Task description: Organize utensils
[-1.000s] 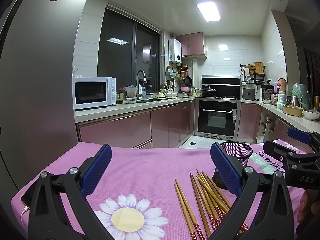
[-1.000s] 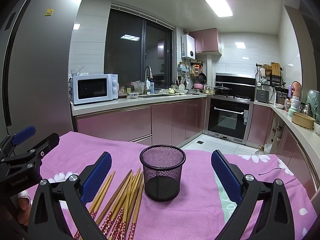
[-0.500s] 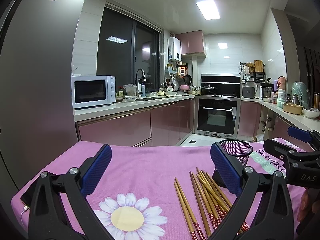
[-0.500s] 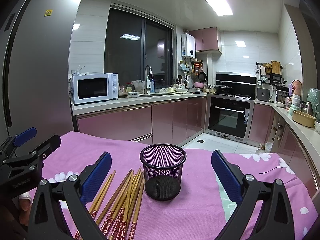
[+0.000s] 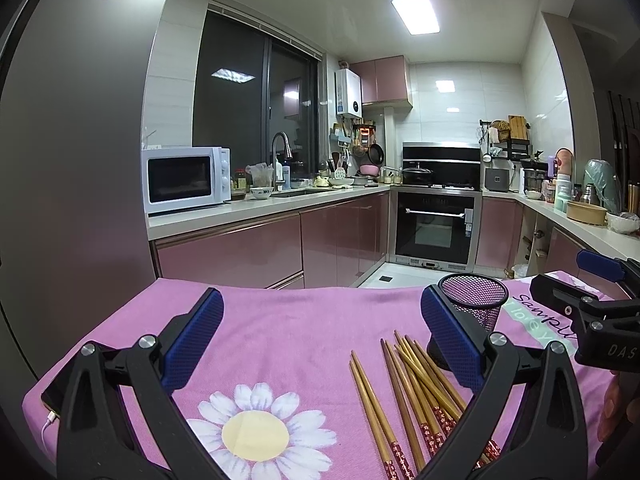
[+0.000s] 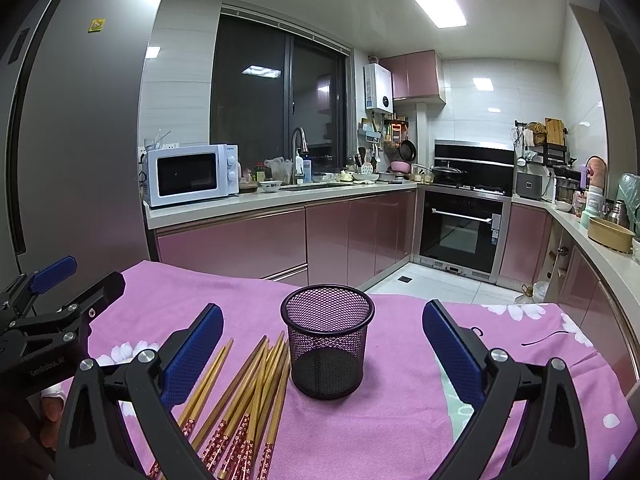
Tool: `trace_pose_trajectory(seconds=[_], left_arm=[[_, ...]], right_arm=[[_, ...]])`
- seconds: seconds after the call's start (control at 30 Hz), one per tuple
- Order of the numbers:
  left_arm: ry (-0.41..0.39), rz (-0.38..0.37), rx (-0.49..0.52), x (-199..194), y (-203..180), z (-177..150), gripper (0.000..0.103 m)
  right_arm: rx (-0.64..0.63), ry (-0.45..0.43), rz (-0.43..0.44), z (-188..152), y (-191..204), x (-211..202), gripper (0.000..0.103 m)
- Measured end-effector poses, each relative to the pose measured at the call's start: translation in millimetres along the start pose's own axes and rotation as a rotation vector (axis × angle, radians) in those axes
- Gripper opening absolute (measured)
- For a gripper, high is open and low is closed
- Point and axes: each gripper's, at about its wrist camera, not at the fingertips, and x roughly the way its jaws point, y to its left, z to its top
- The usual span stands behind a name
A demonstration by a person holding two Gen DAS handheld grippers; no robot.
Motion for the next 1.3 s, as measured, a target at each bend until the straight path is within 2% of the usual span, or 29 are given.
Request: trace_pose_trajectory(seconds=[0.27,0.53,0.63,0.73,0.9,1.0,1.1,1.3], left_arm=[[0.018,-0.007,0.004,2,0,-1,0.097],[0.109,-0.022,0.003,18,6,-7,0.097],[0.160,-0.035,0.026,27,4,-13,0.097],[0.238,-0.074,0.033,39,5,-20,0.097],[0.405,-0.130,0.038,66,8,-38,0.077],[0.479,-0.166,0.033,78,10,-50,0.072],[0.521,-0.193,0.036,88,9,-61,0.066],[0.598,-0.260,0.031,99,-4,-72,0.060]], right_arm=[[0.000,0.013,0.009,-1,0,1,0.096],[-0.033,0.100,0.062,-10,1,10,0.096],[-0.055,0.149,0.102,-14,5,17,0.085],[-0.069,0.240,0.160,-21,10,29,0.070],[-0.075,0.405,0.256,-38,19,57,0.037],[-0.076,0.463,0.294,-48,25,68,0.030],[-0.068,0.500,0.319,-55,30,75,0.024],[-0.053,0.572,0.324,-64,34,91,0.021]])
